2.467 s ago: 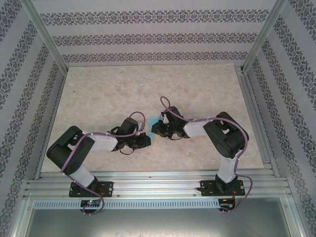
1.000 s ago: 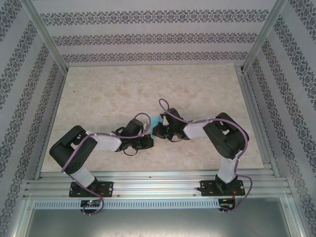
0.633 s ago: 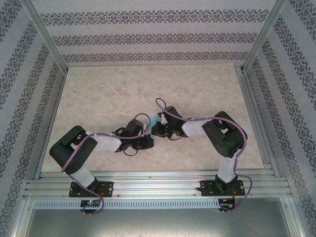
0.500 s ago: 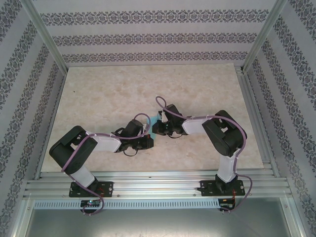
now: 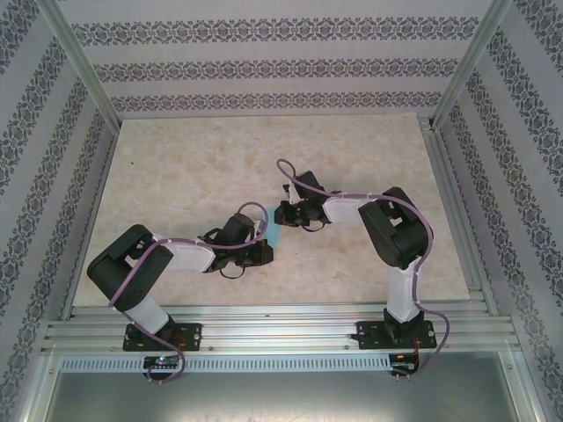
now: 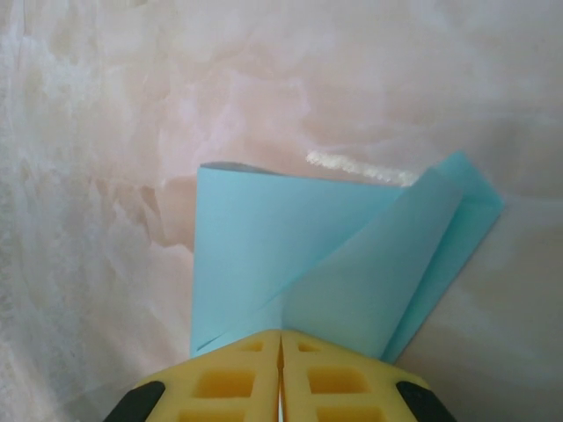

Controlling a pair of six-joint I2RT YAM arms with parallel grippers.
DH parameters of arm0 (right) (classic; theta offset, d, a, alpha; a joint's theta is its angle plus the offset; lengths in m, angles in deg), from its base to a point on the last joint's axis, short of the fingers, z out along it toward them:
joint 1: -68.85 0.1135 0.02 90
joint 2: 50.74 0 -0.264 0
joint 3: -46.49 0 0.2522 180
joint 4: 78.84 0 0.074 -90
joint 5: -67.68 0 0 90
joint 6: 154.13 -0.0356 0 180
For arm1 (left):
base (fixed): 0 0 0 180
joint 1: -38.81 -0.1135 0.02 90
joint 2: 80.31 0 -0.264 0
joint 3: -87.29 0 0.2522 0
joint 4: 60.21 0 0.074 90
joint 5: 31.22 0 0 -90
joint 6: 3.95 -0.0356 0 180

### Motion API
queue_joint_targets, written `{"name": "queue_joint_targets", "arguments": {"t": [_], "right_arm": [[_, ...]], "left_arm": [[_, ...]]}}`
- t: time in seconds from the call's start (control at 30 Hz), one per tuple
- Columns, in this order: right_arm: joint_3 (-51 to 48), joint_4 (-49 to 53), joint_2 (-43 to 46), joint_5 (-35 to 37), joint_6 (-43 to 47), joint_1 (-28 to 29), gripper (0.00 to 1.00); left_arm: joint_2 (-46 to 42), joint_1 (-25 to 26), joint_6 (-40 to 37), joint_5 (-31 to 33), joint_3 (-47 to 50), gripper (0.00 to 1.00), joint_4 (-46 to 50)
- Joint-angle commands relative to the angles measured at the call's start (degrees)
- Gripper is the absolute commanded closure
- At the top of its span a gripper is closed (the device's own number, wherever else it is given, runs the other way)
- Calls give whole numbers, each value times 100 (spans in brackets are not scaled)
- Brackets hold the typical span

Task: Fold a paper plane with a square sheet of paper (fold left side to right side)
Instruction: Fold the wing for the fifth time at the center of the table.

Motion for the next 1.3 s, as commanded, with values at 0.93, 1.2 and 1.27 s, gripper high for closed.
{"name": "queue_joint_targets", "arguments": {"t": [0.93, 1.2, 1.27], "right_arm": [[-571, -518, 1325, 370, -337, -242, 87], [-807, -1112, 834, 254, -932, 436, 86], [-808, -1222, 635, 178, -1025, 459, 86]], "left_arm": [[198, 201, -167, 292, 395, 96, 1196], [187, 223, -203, 289, 339, 97, 1221], [185, 232, -221, 269, 330, 97, 1220]]}}
